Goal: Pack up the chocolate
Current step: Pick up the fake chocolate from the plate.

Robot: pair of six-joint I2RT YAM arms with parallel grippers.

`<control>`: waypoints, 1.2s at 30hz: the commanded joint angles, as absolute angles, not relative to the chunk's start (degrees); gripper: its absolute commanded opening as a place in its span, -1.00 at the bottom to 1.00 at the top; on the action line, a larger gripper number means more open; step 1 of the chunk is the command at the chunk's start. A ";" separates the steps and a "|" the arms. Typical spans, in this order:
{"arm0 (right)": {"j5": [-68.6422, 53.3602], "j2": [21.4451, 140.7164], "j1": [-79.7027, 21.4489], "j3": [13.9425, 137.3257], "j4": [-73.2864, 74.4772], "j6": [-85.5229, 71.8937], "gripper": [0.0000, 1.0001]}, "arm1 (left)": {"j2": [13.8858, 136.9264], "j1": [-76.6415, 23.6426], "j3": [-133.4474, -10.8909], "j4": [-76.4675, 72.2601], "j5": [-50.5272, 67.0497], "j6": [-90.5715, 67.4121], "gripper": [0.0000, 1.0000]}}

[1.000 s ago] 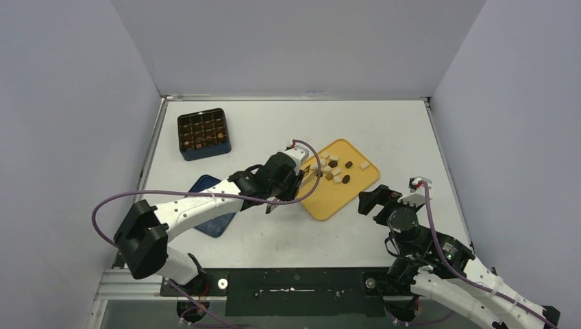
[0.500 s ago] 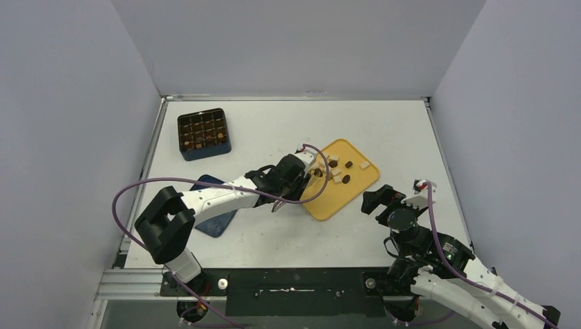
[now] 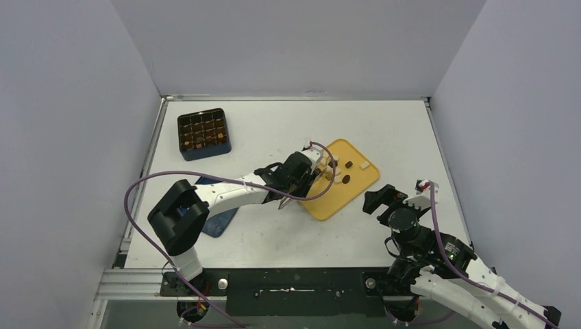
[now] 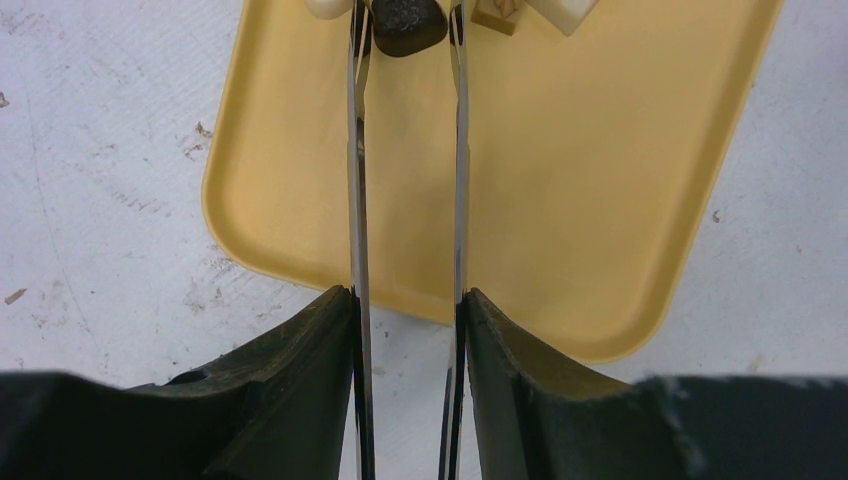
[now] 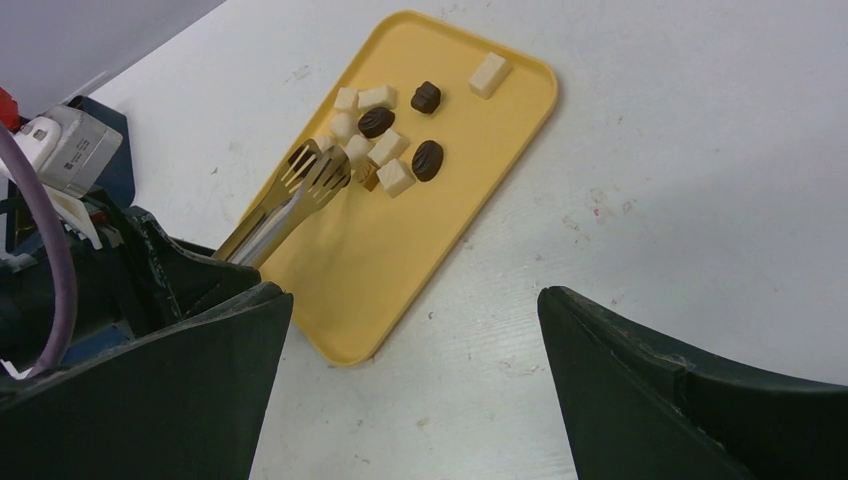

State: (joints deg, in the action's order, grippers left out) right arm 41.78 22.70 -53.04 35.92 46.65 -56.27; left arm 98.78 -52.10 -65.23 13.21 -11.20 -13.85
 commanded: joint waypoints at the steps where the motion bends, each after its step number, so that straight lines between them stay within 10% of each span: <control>1: 44.75 22.22 -53.53 38.89 47.32 -57.28 1.00 | 99.61 -52.30 -68.95 9.48 -11.56 -12.99 -0.19; 36: 38.81 24.97 -53.58 40.52 44.28 -52.64 1.00 | 88.39 -54.43 -65.47 20.25 -17.27 -20.54 -0.40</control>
State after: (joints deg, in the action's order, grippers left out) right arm 39.42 25.98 -53.04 39.33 47.79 -54.41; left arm 90.94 -54.35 -64.99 18.70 -15.07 -19.16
